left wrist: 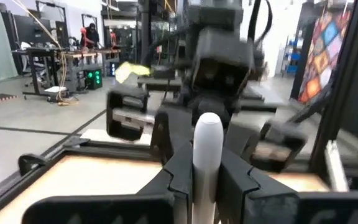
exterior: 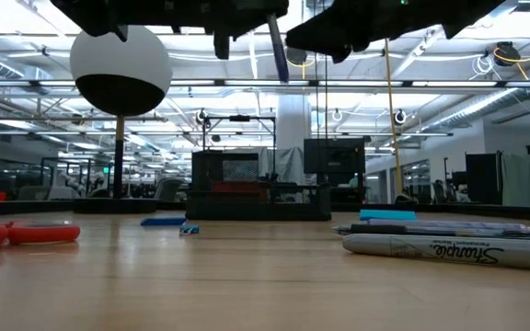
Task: Pick and place office supplies into organizer
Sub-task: Put the purple highlighter into the black desk organizer
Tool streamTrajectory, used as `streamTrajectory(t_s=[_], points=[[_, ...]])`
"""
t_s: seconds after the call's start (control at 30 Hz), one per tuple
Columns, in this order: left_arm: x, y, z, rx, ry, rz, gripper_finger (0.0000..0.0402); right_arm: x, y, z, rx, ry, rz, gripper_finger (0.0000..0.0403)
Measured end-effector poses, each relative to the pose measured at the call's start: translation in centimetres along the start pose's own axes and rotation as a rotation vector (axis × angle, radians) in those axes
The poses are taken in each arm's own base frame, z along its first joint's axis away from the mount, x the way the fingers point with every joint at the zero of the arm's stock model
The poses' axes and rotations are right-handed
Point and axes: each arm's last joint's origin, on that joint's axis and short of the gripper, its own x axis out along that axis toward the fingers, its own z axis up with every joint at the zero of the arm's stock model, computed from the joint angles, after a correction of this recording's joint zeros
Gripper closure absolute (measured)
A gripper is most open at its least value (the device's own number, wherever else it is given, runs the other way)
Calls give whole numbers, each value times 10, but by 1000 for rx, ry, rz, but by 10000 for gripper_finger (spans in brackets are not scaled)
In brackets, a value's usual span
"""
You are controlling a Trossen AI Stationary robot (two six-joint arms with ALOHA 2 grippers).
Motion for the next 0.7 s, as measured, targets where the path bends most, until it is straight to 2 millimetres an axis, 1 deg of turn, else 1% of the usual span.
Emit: streamTrajectory(t_s=[0.17,0.3,0.4,0.5,0.57,0.7], points=[[-4,0,4,-129,23,2,361,-18,0,8,-100,23,12,318],[-3,2,-2,-218,70,5,361,-27,10,10,-247,32,59,317],[-2,2,-4,-269,78,8,361,-28,23,12,-406,16,109,318],[-2,0,-12,-312,134,6,361,-28,38,11,-592,-2,158,318],[-2,0,-11,-367,128,-13,361,-29,49,10,-719,10,144,318],[-1,-2,-6,-502,110,-81,361,-26,64,9,-987,54,32,316]])
